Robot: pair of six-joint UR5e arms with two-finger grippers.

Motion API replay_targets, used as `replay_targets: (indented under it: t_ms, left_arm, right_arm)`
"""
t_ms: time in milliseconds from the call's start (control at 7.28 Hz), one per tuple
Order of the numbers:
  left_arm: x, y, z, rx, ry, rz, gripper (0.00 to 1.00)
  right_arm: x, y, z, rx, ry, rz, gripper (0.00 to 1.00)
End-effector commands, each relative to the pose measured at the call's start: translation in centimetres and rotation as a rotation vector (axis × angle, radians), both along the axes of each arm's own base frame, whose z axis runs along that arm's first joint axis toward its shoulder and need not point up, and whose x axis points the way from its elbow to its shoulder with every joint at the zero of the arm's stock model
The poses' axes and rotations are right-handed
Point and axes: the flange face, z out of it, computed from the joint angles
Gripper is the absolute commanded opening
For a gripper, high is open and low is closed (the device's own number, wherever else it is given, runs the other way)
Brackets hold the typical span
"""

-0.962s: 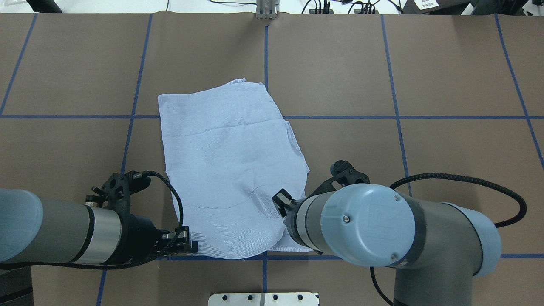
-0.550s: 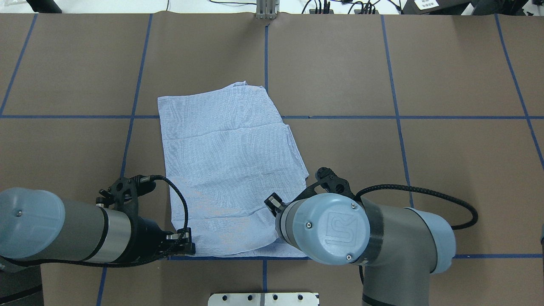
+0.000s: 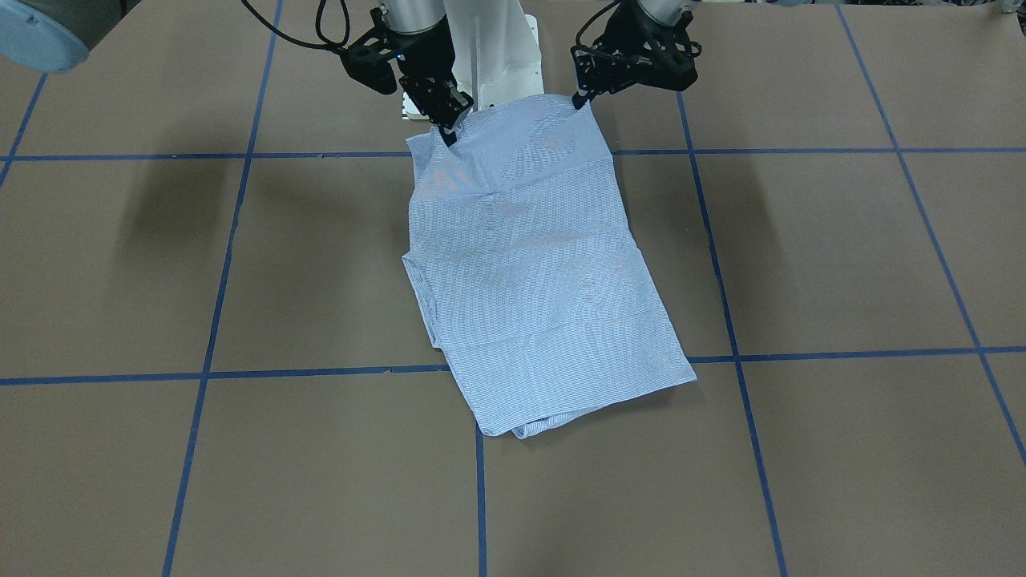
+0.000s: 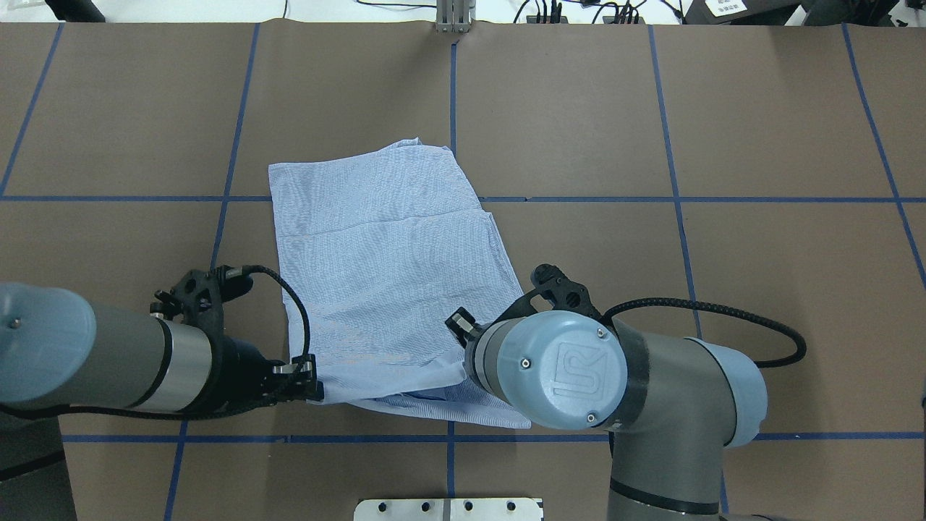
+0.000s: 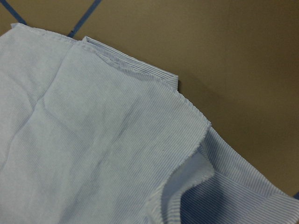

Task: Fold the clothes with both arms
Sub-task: 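Grasp the nearer shirt edge with both grippers and lift it, then fold the held edge over toward the far edge with both grippers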

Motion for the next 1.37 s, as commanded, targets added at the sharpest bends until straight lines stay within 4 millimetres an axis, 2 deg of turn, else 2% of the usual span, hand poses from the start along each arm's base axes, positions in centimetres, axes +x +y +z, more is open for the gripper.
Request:
replay_targets:
  t_ms: [0, 137, 275, 412, 550, 687, 824, 1099, 1237]
  left_arm:
    - [-2.2, -7.5, -4.0, 0.089, -0.114, -0.055, 0.0]
    - [-1.9, -12.0, -4.0, 0.11, -0.186, -0.085, 0.0]
    - [-1.3, -17.0, -2.6, 0.138, -0.252, -0.099, 0.0]
    - [-1.1, -22.1, -1.2, 0.179, -0.32, -0.107, 0.0]
    - [0.5, -25.8, 0.8, 0.208, -0.382, -0.124, 0.0]
    - [2.1, -28.6, 4.3, 0.24, -0.392, -0.133, 0.0]
    - [3.6, -30.5, 7.9, 0.26, -0.397, -0.125, 0.0]
    - [5.2, -32.2, 13.1, 0.279, -0.419, -0.098, 0.0]
    - [5.6, -32.6, 14.4, 0.306, -0.421, -0.083, 0.0]
  right_arm:
    - [2.1, -4.3, -2.7, 0.068, -0.016, 0.041, 0.0]
    - [1.2, -7.4, -4.0, 0.082, 0.004, 0.068, 0.0]
    - [-1.0, -11.5, -5.3, 0.085, 0.053, 0.095, 0.0]
    - [-3.5, -16.3, -5.7, 0.086, 0.112, 0.116, 0.0]
    - [-6.9, -20.8, -5.5, 0.095, 0.112, 0.141, 0.0]
    - [-9.7, -24.8, -4.7, 0.12, 0.121, 0.135, 0.0]
    - [-10.5, -27.4, -4.3, 0.133, 0.145, 0.117, 0.0]
    - [-11.8, -29.4, -3.0, 0.188, 0.145, 0.089, 0.0]
    - [-12.3, -30.3, -3.3, 0.211, 0.156, 0.074, 0.0]
